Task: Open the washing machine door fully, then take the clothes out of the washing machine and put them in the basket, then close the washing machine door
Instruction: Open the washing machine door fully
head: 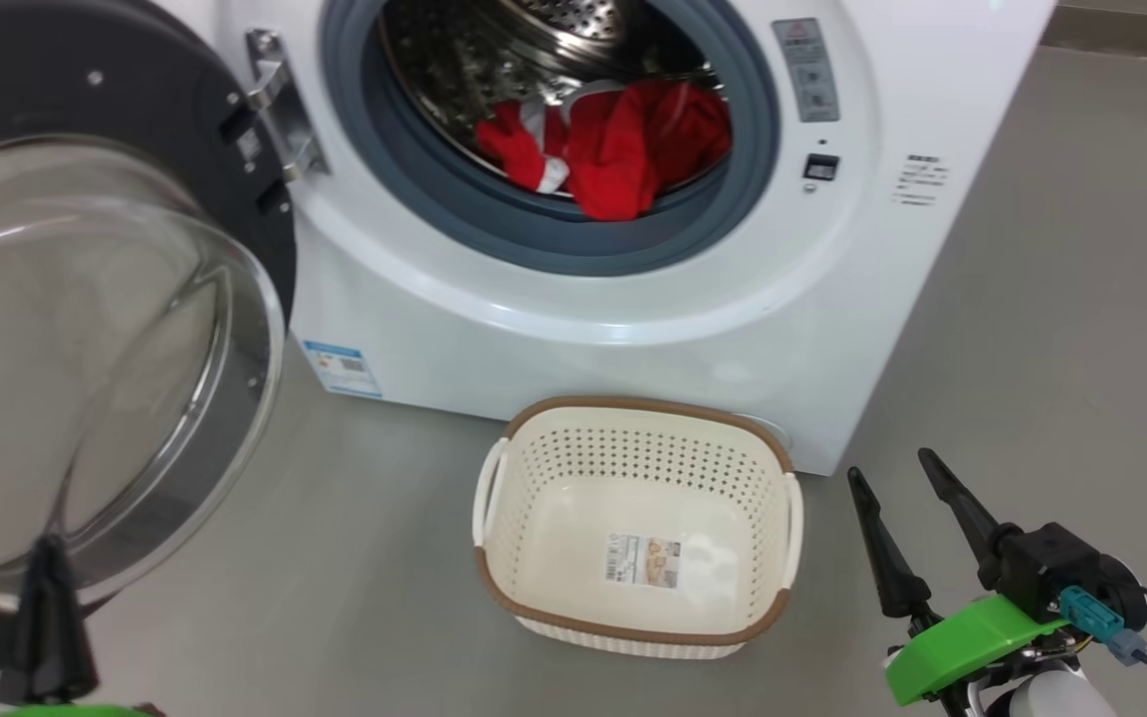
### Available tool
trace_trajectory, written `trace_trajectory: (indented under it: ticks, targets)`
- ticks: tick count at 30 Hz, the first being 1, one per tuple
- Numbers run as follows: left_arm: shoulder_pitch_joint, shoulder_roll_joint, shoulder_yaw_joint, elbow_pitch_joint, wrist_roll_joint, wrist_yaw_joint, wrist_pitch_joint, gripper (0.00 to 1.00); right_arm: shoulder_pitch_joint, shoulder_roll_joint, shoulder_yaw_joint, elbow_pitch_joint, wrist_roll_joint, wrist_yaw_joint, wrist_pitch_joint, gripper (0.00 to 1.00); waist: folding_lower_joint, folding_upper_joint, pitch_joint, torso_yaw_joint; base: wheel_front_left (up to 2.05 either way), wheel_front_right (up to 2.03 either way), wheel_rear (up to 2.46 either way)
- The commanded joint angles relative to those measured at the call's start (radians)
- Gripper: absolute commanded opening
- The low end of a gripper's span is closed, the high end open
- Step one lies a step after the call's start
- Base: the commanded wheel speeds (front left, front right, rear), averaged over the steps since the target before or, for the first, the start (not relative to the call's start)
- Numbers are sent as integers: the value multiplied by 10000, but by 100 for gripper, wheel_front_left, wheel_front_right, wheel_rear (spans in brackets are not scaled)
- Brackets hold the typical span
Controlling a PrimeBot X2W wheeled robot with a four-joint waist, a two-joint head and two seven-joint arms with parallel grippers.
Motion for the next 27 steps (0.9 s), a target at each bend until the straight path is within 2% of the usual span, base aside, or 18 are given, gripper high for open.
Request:
trace_trajectory:
  ticks: [1,3,4,5,7,27]
  targets:
    - [-14,238,208,-326,-100,-55,-51,29,-9,9,153,-298,32,63,-65,100,0,-1,-80,-246,0,0,0]
    - [187,209,-110,-539,-180,-55,-51,43,28,24,76,-328,32,63,-65,100,0,-1,-93,-447,0,0,0]
    - [279,207,-272,-640,-197,-55,-51,56,41,29,40,-346,32,63,-65,100,0,-1,-92,-550,0,0,0]
    - [355,204,-404,-701,-218,-55,-51,76,56,34,-1,-360,33,63,-65,100,0,-1,-93,-659,0,0,0]
    - [443,187,-530,-771,-279,-55,-51,100,90,46,-86,-391,30,63,-65,100,0,-1,-114,-885,0,0,0]
    - [983,459,-2075,-1164,-833,-55,-51,100,432,141,-681,-625,-28,63,-65,100,0,-1,-153,-2934,0,0,0]
